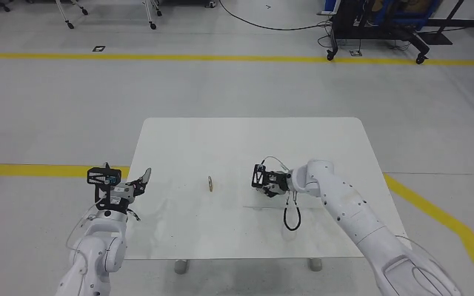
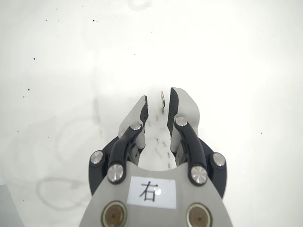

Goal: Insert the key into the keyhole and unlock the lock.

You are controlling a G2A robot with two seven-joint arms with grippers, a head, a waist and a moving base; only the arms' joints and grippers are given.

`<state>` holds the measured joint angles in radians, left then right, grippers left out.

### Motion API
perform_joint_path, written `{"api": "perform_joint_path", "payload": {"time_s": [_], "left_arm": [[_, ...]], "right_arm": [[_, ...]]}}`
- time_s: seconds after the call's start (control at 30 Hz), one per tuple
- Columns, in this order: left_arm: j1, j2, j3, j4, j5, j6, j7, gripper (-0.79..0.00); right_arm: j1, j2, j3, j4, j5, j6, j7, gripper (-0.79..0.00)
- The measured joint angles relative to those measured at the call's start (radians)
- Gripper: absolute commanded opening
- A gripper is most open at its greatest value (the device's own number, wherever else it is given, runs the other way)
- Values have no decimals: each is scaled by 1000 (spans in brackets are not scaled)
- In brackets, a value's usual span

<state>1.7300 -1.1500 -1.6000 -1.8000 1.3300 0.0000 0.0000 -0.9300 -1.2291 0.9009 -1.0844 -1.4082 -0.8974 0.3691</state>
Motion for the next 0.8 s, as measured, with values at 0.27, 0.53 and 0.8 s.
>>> {"api": "perform_joint_path", "payload": {"time_s": [0.27, 0.53, 0.8], "left_arm": [[0, 0, 0, 0, 0, 0, 0, 0], [0, 0, 0, 0, 0, 0, 0, 0], [0, 0, 0, 0, 0, 0, 0, 0]], "right_arm": [[14, -2, -9, 21, -11, 11, -58, -785], [-7, 14, 24, 43, -19, 3, -193, -785], [-41, 32, 77, 94, 10, -4, -432, -785]]}}
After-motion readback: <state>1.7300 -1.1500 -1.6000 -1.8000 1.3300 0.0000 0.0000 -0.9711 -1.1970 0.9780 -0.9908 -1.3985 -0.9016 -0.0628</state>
